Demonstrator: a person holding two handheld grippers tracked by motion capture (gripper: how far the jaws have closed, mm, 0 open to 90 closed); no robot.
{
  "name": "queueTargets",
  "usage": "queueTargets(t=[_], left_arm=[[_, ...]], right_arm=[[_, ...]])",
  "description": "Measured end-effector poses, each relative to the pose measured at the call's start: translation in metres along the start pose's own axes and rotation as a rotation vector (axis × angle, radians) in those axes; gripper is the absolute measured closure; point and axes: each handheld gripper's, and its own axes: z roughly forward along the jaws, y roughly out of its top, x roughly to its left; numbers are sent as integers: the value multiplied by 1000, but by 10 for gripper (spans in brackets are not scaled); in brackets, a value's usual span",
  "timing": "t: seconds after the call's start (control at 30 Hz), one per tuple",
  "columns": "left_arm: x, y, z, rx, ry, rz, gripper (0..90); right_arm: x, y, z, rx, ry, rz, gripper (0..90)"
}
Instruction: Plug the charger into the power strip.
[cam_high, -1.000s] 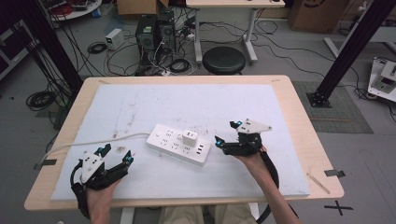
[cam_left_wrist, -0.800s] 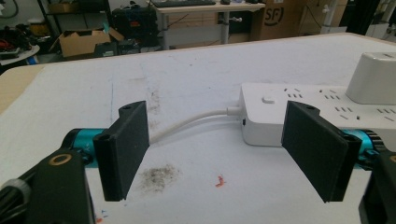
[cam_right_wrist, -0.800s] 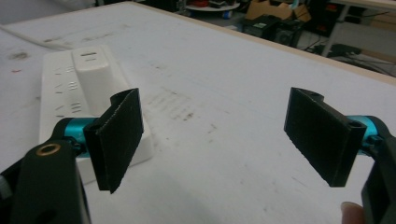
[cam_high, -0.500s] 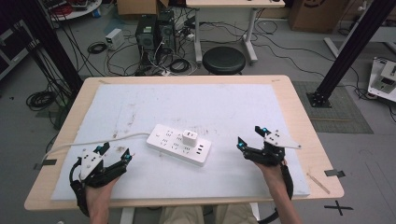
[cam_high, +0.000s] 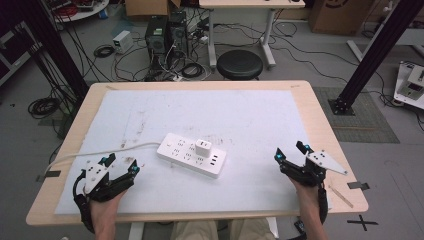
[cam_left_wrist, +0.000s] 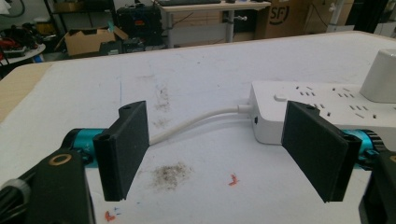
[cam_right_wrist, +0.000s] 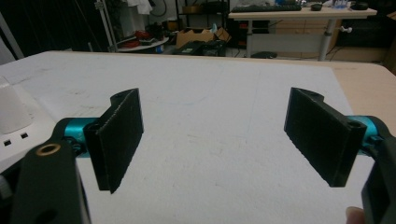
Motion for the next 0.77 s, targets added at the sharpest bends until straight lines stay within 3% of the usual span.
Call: queueTargets(t=[0.77], left_arm=[[-3,3,9,4,-22,10,234]], right_arm=[[-1,-7,3,31,21,-1,204]])
